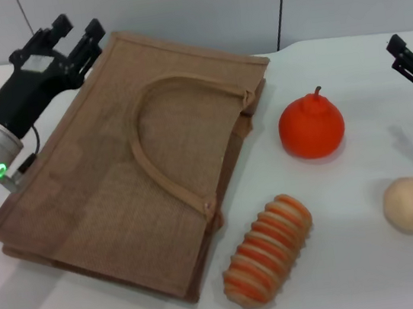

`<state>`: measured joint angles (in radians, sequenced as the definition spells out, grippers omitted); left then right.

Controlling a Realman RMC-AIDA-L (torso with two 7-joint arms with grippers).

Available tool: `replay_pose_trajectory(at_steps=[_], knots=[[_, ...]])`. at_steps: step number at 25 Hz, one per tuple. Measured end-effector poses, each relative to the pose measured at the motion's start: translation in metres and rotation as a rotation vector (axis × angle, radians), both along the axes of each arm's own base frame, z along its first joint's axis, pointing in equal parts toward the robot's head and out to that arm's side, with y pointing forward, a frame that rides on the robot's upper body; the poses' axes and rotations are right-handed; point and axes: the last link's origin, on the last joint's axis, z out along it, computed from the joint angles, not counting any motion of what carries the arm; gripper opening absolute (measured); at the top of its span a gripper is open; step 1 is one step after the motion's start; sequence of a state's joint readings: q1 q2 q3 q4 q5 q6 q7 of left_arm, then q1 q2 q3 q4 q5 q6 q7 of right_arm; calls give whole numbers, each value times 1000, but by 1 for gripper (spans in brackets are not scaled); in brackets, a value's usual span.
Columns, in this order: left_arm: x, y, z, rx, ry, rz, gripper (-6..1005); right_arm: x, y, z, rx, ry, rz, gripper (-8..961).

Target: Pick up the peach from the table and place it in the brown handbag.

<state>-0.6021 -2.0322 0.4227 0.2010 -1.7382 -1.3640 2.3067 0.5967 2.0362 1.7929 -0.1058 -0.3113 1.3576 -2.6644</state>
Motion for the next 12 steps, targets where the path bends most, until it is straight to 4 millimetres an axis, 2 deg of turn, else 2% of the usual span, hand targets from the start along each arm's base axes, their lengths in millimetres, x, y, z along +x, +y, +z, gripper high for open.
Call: replay_pose_trajectory(at_steps=[5, 12], knots=[[-10, -7, -7, 143, 25, 63, 618, 6, -3, 2, 42, 0, -40, 824], [-19, -11, -3, 198, 12, 111, 613, 11, -4, 5, 79, 13, -77, 823]])
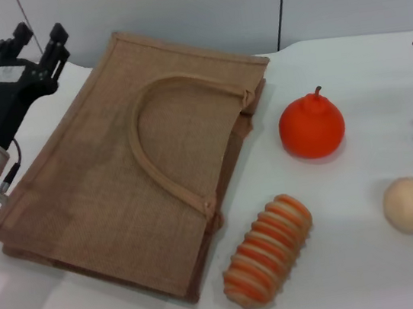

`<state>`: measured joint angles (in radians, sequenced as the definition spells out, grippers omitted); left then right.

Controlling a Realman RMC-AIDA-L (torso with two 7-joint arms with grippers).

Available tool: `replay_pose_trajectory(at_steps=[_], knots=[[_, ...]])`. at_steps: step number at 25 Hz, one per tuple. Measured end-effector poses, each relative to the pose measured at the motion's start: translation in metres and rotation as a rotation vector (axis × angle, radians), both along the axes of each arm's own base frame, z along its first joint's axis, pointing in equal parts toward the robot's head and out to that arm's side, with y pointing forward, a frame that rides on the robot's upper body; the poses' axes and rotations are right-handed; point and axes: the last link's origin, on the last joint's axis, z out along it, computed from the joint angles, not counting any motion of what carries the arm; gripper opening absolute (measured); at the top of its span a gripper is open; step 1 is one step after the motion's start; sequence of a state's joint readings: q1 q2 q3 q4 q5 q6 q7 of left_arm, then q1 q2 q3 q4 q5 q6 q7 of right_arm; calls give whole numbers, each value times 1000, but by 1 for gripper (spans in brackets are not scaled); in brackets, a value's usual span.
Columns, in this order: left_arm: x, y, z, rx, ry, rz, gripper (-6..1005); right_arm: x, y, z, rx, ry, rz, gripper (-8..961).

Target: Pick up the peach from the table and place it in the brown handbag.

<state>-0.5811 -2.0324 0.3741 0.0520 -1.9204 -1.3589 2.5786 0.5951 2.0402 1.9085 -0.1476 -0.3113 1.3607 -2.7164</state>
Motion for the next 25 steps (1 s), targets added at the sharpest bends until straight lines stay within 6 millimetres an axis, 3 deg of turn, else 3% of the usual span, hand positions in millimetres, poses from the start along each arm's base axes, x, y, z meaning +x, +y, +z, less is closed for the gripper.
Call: replay_pose_trajectory(at_steps=[25], knots=[[-3, -10, 2, 12, -28, -18, 607, 6, -2, 2, 9, 12, -28, 819]])
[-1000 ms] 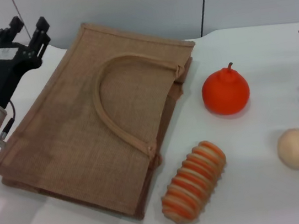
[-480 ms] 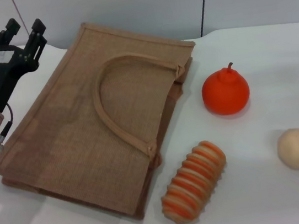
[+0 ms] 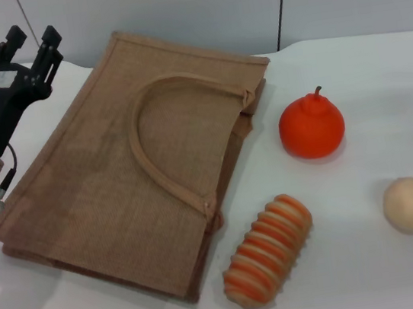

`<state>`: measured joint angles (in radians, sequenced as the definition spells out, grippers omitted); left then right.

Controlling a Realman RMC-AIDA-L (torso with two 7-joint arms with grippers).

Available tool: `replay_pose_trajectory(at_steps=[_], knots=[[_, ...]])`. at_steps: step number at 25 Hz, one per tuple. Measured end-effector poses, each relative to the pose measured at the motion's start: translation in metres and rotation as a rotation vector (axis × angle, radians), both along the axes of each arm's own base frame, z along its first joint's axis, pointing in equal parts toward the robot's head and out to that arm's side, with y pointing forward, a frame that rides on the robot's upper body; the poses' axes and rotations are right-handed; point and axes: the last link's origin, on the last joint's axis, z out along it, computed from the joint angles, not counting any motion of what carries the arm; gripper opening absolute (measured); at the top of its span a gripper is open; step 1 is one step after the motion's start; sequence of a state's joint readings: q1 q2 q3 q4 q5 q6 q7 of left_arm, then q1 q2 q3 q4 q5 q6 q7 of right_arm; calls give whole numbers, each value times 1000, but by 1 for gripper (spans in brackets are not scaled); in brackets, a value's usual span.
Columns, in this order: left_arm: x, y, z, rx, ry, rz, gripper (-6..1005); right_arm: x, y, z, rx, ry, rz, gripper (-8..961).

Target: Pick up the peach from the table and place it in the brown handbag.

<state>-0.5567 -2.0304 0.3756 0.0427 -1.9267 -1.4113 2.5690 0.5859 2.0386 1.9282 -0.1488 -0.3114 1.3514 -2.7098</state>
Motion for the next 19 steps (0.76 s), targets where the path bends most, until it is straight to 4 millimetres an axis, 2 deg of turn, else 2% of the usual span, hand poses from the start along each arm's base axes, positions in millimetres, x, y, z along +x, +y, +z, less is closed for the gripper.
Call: replay_pose_trajectory(at_steps=[19], knots=[[0, 0, 0, -1, 1, 2, 609, 0, 0, 0, 1, 3, 2, 819]])
